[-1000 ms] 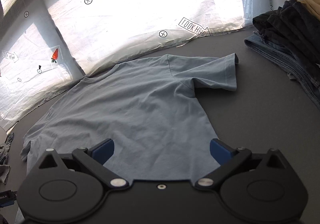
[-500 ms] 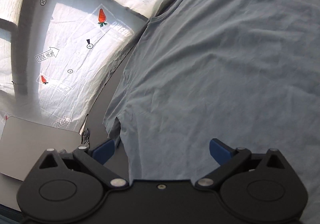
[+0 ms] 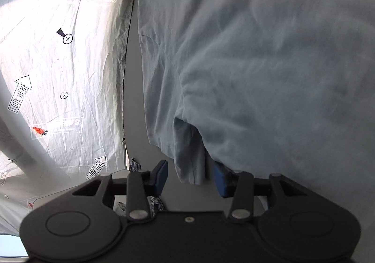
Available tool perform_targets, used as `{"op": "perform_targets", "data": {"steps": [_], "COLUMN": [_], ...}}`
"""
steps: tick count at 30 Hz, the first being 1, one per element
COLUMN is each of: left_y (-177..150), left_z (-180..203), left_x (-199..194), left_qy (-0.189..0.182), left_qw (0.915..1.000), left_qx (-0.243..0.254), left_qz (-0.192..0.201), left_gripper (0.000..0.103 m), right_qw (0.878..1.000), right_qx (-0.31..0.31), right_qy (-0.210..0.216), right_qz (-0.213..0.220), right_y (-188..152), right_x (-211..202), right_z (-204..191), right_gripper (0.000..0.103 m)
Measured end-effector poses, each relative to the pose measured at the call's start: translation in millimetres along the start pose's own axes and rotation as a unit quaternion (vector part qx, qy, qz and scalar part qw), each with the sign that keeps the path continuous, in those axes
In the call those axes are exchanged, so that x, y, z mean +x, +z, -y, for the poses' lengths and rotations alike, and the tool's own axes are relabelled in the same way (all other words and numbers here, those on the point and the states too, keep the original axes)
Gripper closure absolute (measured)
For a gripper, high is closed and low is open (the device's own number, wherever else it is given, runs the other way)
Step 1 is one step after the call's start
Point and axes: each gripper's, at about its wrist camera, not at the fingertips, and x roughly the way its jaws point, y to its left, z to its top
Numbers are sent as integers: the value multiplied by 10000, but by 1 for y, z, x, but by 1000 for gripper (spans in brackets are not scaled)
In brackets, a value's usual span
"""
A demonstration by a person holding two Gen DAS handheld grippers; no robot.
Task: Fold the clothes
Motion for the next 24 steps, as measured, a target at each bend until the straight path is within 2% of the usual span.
{"op": "perform_targets", "data": {"steps": [5, 8, 10, 11, 13, 14, 15, 17, 20, 24], "left_y": [21, 23, 23, 22, 22, 22, 21, 20, 19, 20], "left_z": [6, 11, 15, 16, 18, 19, 19, 20, 23, 24], "left_x": [24, 31, 33, 33, 35, 35, 35, 35, 35, 36], "left_qy": [137, 332, 430, 472, 539, 557, 569, 586, 633, 682], "left_qw": [9992, 9977, 9965, 9959, 9950, 9948, 9947, 9942, 9930, 9925], "left_qx": [259, 445, 575, 626, 699, 718, 736, 784, 896, 898], "left_qz": [-289, -386, -434, -451, -463, -456, -448, -436, -438, -471], "left_gripper": [0, 0, 0, 0, 0, 0, 0, 0, 0, 0], "right_qw": [9996, 9989, 9982, 9979, 9971, 9969, 9967, 9963, 9974, 9977], "right_qx": [255, 409, 511, 562, 652, 648, 652, 699, 646, 653], "right_qy": [-150, -241, -301, -331, -397, -449, -471, -488, -323, 198], "right_qz": [2, 3, 4, 5, 1, -26, -70, -102, -49, 59], "right_y": [3, 4, 5, 6, 7, 7, 9, 10, 9, 9], "right_x": [11, 18, 23, 25, 29, 32, 34, 35, 29, 11], "right_z": [-8, -12, -15, -17, -20, -20, -18, -15, -16, -18], "right_gripper": [58, 54, 55, 62, 68, 76, 80, 93, 97, 98]}}
